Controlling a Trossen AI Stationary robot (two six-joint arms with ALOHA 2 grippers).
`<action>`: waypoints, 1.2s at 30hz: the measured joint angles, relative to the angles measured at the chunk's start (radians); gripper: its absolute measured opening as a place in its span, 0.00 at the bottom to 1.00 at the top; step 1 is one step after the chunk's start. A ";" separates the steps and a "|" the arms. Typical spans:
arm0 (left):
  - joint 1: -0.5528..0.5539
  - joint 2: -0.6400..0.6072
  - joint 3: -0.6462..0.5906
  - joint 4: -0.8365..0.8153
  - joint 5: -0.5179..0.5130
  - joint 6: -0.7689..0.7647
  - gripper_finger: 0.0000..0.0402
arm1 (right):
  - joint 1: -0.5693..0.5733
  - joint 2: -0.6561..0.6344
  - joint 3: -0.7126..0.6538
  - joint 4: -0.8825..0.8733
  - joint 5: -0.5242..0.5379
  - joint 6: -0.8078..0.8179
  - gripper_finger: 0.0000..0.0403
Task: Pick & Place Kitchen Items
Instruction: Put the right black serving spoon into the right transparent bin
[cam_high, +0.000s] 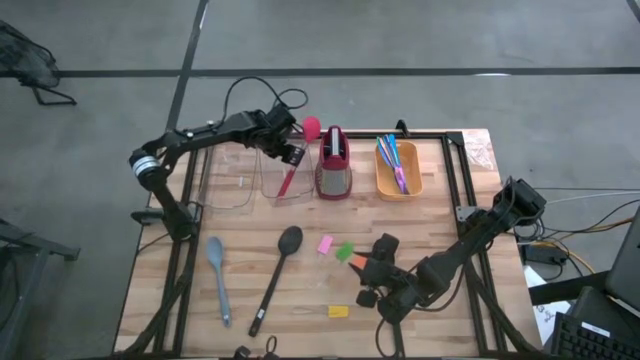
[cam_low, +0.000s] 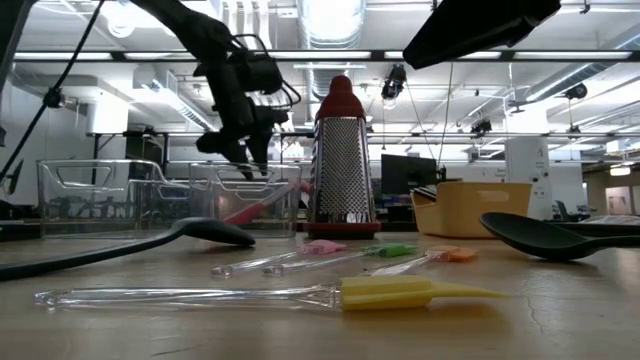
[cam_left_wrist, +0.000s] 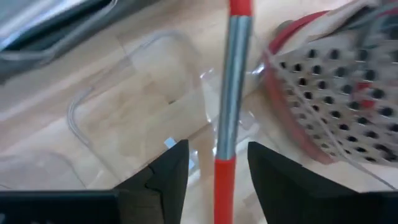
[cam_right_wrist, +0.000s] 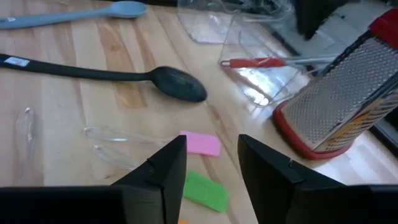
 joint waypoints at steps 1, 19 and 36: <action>-0.001 -0.012 0.000 0.000 0.001 0.014 0.43 | 0.000 -0.002 0.000 0.001 -0.011 0.013 0.37; -0.330 -0.356 -0.186 0.364 -0.003 0.154 0.43 | 0.000 -0.004 -0.001 -0.194 -0.398 0.495 0.33; -0.815 -0.437 -0.811 1.732 -0.067 0.204 0.43 | 0.000 0.015 -0.005 -0.370 -0.645 0.766 0.47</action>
